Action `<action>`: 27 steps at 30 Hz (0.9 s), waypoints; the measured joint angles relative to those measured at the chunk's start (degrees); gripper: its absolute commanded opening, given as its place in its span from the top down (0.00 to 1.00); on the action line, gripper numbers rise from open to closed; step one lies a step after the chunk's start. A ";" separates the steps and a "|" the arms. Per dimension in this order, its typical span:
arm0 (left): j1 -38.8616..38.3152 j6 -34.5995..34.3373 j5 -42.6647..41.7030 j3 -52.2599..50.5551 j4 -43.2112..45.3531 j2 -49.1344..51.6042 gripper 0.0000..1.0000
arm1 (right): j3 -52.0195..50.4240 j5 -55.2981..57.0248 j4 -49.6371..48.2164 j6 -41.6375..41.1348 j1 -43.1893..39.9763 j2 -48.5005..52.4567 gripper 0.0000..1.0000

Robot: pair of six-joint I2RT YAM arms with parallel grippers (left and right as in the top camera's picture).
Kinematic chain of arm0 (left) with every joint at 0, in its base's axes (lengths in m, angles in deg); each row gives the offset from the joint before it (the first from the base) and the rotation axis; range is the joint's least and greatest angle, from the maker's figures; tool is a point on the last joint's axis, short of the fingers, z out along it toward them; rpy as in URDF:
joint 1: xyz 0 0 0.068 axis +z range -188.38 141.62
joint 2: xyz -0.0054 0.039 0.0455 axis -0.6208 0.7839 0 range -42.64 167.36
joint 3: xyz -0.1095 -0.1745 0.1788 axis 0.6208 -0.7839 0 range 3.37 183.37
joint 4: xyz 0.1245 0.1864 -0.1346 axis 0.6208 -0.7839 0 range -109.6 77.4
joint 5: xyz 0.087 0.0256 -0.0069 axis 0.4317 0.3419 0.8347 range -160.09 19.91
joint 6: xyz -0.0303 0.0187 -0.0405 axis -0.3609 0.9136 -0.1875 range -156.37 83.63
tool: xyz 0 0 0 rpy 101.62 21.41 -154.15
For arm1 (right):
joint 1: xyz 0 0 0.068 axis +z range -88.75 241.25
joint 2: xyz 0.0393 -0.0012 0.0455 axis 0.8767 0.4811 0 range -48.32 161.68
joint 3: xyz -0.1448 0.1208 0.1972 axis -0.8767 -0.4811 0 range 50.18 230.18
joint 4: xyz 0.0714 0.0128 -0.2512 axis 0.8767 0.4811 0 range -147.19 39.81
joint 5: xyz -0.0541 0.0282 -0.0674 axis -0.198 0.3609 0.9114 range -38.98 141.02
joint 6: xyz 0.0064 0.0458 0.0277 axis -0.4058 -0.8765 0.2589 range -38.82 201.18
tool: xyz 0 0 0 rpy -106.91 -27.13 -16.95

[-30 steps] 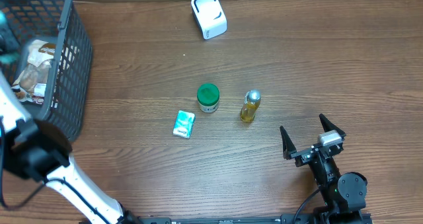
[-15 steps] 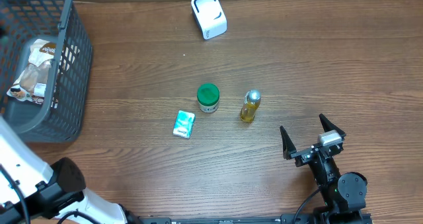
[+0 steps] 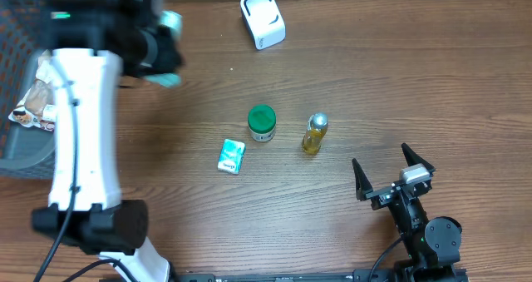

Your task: Scan the item barcode

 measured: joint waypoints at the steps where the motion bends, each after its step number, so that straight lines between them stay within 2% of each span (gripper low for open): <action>1: -1.49 -1.01 0.02 -2.47 0.70 0.04 0.75 | 0.00 0.00 -0.04 0.00 0.00 0.00 0.00; 8: -11.78 -6.60 0.00 -21.90 9.97 0.37 0.73 | 0.00 0.00 -0.02 0.02 0.00 0.00 0.00; 13: -16.13 -10.14 0.31 -30.82 14.97 0.37 0.72 | 0.00 -0.02 0.00 0.00 0.00 0.00 0.00; 18: -19.19 -14.84 2.49 -35.98 17.27 0.37 0.59 | 0.00 -0.02 -0.02 0.02 0.00 0.00 0.00; 20: -19.54 -15.96 2.97 -36.30 17.40 0.37 0.39 | 0.00 0.00 -0.02 0.00 0.00 0.00 0.00; 21: -19.54 -16.15 3.21 -36.30 17.53 0.37 0.33 | 0.00 -0.02 0.02 0.00 0.00 0.00 0.00; 27: -19.54 -17.42 3.10 -36.33 17.25 0.37 0.34 | 0.00 0.00 -0.02 0.00 0.00 0.00 0.00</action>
